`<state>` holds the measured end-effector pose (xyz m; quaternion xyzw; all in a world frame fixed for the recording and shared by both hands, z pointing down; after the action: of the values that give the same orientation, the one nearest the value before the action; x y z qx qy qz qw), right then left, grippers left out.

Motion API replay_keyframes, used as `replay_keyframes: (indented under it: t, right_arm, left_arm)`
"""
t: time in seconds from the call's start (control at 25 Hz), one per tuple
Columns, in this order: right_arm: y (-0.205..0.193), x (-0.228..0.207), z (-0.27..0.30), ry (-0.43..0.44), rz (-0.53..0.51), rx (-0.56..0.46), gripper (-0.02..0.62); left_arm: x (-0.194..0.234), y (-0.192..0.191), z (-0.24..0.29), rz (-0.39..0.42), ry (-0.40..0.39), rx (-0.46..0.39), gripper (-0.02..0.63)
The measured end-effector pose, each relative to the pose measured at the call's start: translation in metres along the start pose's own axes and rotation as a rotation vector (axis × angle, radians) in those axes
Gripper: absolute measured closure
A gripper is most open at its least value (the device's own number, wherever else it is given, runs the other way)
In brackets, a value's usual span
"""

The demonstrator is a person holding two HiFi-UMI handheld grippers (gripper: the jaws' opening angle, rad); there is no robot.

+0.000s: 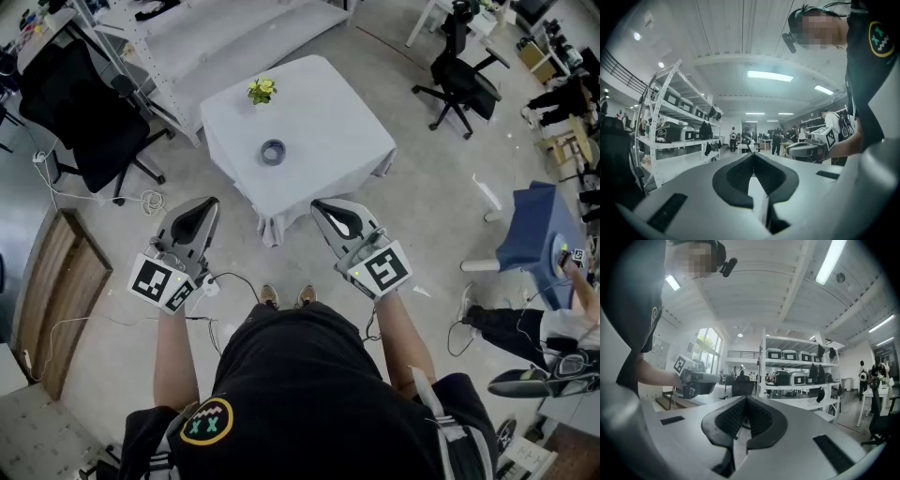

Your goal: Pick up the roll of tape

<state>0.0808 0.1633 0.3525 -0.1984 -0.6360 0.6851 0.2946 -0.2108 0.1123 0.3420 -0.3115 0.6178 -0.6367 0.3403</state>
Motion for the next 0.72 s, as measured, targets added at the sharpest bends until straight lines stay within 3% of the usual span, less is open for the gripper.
replay_keyframes:
  t: [0.72]
  right_arm:
    - [-0.0033,-0.0011,0.0037,0.014,-0.002,0.005,0.575]
  left_arm:
    - [-0.0007,-0.0031,0.0019,0.001,0.004,0.003,0.584]
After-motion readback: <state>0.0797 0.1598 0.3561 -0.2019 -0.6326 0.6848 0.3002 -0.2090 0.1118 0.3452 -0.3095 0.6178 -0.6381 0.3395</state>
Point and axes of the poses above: the fingertips, and each gripper's own axes: z forward along the fingers, x to its left, y out of its top, the point moved 9 cm from there along -z, backward along the fingers, and after that the axes turned 3 degrees about x, right-handed, at the moved point
